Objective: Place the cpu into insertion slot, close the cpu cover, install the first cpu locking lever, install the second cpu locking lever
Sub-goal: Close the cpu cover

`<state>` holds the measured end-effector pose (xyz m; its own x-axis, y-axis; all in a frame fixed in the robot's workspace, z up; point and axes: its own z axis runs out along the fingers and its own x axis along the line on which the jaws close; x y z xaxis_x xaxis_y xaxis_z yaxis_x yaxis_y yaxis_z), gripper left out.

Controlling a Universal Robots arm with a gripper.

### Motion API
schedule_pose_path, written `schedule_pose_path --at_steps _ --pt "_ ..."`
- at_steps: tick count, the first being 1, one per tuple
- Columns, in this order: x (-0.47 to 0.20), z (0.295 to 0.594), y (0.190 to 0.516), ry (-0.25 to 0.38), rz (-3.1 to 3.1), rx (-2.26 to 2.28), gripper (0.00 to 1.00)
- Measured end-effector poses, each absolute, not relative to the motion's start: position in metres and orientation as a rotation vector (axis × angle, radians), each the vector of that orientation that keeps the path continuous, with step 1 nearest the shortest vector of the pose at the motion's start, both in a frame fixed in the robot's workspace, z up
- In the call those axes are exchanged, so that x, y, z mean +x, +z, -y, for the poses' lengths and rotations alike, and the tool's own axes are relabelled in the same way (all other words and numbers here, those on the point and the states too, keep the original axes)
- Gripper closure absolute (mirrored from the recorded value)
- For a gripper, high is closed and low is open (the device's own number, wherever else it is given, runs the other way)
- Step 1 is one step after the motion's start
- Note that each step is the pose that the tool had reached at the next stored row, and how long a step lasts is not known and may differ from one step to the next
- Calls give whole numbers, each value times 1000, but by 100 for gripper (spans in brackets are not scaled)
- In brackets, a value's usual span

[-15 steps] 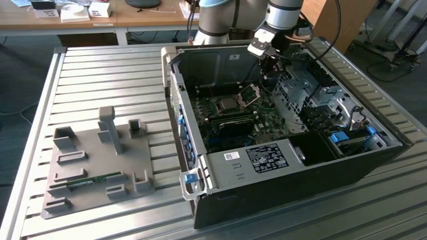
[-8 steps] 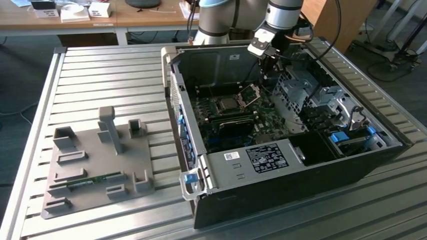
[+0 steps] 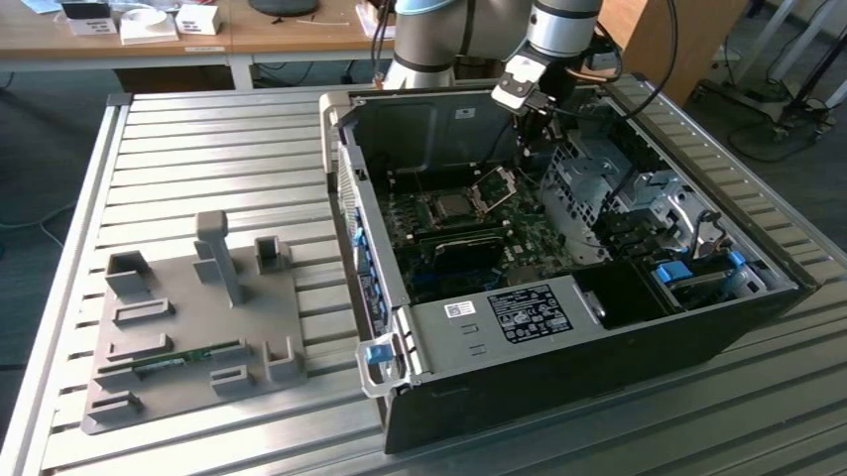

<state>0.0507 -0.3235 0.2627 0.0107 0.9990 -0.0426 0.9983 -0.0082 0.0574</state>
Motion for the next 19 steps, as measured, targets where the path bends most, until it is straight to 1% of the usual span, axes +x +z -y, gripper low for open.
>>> schedule_pose_path --at_steps 4,19 --pt "51 324 263 28 -2166 2188 90" --pt "51 324 264 30 -2167 2189 90"
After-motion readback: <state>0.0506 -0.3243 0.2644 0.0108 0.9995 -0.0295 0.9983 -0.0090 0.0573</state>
